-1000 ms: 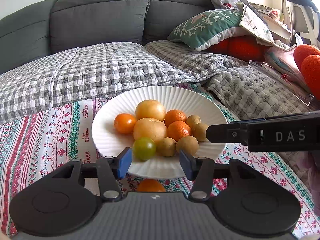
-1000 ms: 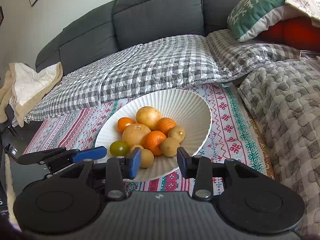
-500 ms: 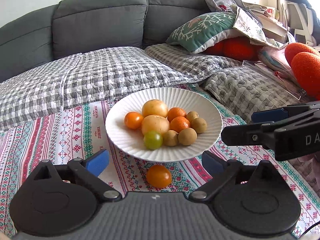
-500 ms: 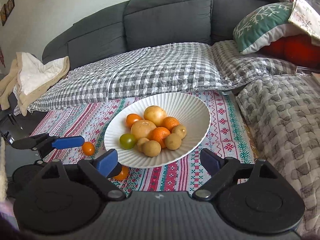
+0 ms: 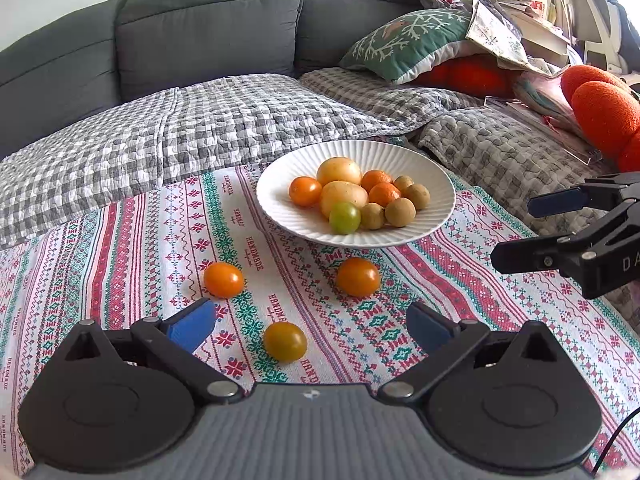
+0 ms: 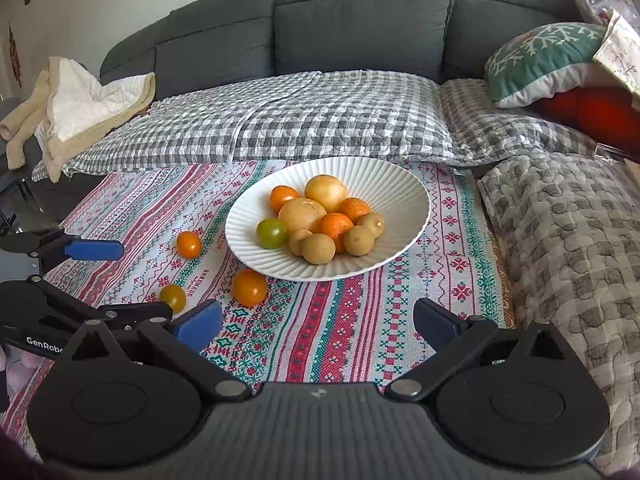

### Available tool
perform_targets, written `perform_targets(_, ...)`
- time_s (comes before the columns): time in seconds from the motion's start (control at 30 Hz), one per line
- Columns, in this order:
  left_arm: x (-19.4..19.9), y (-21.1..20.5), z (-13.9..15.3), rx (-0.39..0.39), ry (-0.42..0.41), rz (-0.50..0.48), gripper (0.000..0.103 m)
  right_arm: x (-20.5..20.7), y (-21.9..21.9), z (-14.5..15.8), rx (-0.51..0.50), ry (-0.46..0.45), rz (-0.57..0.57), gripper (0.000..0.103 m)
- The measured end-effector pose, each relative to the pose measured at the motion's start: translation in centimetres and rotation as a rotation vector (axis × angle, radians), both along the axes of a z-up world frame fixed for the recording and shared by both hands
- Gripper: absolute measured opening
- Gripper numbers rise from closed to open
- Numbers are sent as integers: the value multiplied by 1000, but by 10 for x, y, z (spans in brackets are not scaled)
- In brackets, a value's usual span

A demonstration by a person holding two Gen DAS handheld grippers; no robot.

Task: Organize fruits
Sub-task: 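Move both tools back toward the remaining cherry tomatoes and grasp a yellow tomato with the left tool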

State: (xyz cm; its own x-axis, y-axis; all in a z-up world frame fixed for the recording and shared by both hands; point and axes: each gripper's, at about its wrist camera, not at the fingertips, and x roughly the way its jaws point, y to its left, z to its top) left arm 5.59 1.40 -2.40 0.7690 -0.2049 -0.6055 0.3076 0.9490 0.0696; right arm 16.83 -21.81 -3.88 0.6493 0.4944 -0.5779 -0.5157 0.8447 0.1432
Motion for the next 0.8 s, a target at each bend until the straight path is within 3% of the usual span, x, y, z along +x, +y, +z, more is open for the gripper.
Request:
perform_targets(0.37,-24,27,-15,39,33,-17,95,-25,20,-17,-99,-64,56,102)
perform_targets(0.63,-22,30,-30,42,57,-24,94,-23,32,-26,-126,-52,57,102)
perform_targets(0.8,-13,28,-36,18,77,-20,84,-21,40,-27,-118,-50,62,102)
